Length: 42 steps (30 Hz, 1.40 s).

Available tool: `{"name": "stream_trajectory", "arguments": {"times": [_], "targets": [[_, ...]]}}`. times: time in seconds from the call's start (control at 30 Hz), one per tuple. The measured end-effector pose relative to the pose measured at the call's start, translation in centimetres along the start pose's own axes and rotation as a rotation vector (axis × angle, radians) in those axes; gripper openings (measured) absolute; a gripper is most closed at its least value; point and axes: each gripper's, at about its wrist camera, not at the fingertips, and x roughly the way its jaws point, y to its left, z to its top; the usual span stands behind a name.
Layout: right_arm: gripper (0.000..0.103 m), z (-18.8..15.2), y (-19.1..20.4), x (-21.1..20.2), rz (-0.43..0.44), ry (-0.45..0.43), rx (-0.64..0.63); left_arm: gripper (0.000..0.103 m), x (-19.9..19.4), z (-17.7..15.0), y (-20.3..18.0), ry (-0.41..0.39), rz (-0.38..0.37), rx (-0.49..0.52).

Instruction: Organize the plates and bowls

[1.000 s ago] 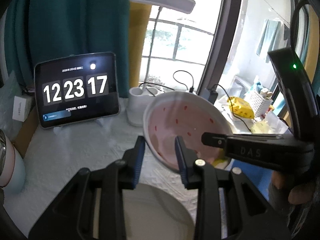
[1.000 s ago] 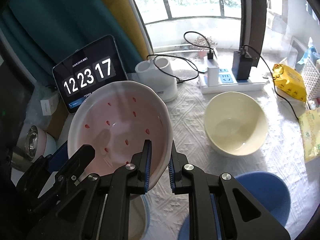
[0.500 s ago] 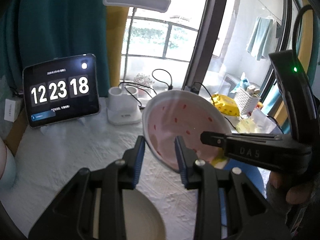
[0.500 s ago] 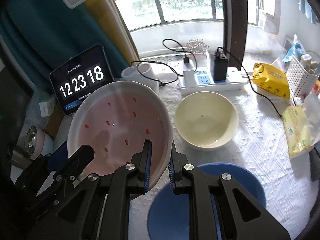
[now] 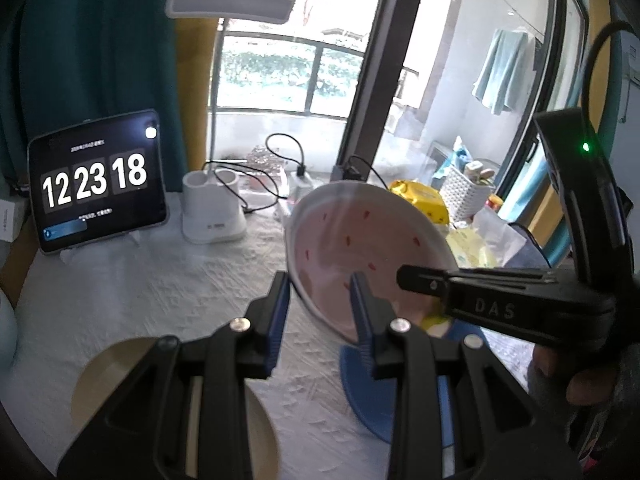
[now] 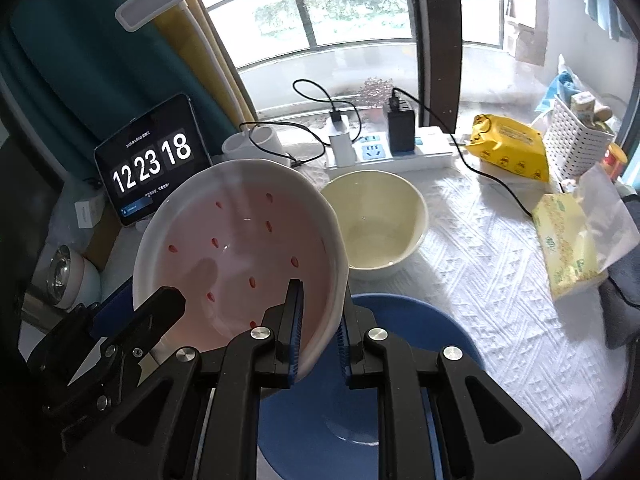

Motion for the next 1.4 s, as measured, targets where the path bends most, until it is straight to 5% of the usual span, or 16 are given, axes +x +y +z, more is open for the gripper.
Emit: {"name": "stream_trajectory", "arguments": {"times": [1.4], "targets": [[0.018, -5.8, -5.8, 2.4, -0.074, 0.156, 0.043, 0.033, 4.6, -6.2, -4.5, 0.222, -0.051, 0.112]]}}
